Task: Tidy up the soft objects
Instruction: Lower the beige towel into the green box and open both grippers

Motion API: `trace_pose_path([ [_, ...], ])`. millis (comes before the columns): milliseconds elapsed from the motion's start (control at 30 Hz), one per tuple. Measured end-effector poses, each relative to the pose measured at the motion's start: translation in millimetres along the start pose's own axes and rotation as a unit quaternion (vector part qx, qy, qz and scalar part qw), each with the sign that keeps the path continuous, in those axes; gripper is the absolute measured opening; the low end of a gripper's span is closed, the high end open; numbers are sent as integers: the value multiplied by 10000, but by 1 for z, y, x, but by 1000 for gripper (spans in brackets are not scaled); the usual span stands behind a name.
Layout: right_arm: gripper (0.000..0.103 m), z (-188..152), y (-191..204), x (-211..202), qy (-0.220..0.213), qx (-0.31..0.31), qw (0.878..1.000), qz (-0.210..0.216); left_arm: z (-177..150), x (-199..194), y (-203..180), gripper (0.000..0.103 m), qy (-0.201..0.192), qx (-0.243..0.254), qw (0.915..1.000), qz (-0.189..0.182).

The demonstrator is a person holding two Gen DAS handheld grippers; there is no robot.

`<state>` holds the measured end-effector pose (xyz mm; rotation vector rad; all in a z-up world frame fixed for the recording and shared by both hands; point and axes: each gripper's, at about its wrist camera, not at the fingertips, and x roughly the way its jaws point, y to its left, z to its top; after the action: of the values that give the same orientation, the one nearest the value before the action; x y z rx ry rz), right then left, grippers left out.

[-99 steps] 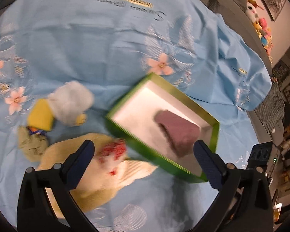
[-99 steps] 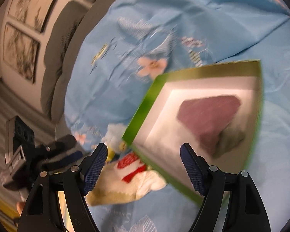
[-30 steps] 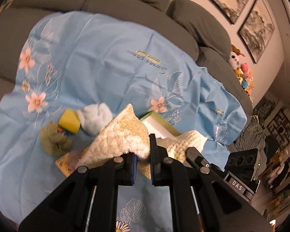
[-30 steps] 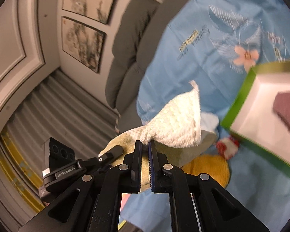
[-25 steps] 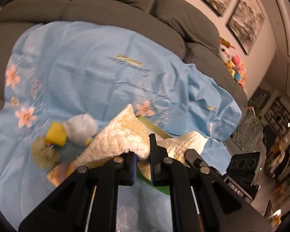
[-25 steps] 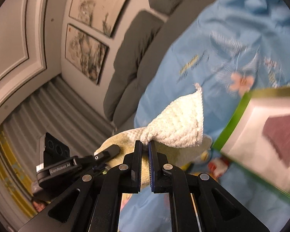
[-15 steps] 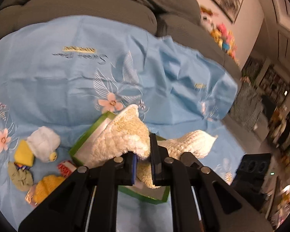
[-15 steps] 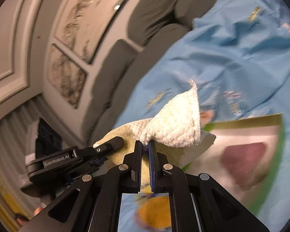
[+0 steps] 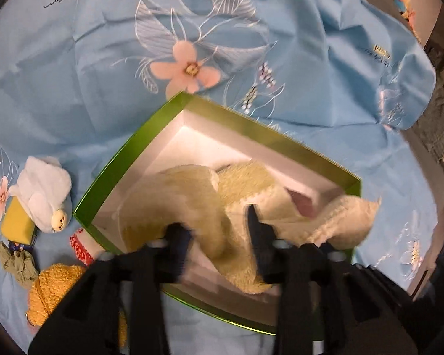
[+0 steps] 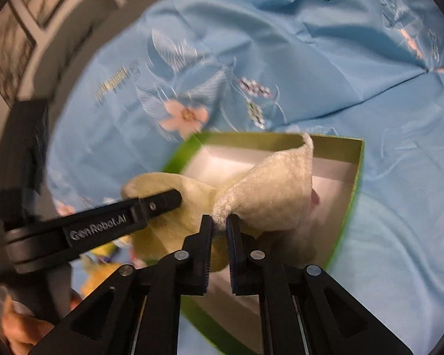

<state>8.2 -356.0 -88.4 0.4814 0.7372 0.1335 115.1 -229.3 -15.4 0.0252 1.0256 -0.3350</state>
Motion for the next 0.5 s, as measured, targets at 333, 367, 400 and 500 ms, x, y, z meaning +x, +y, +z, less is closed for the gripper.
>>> trace_pose_path([
  [333,55,-5,15,-5,190,-410,9977,-502,-16,-17,1,85,-224,428,9972,573],
  [367,55,-6,17,-7,175,-463,9972,-554,-18,-21,0,85,-272,488,9963,658],
  [400,56,-7,18,-9,157,-505,9969,-589,-20,-23,0,85,-291,524,9958,691],
  [500,60,-9,18,-17,54,-612,9957,-699,-25,-31,0,87,-341,592,9947,772],
])
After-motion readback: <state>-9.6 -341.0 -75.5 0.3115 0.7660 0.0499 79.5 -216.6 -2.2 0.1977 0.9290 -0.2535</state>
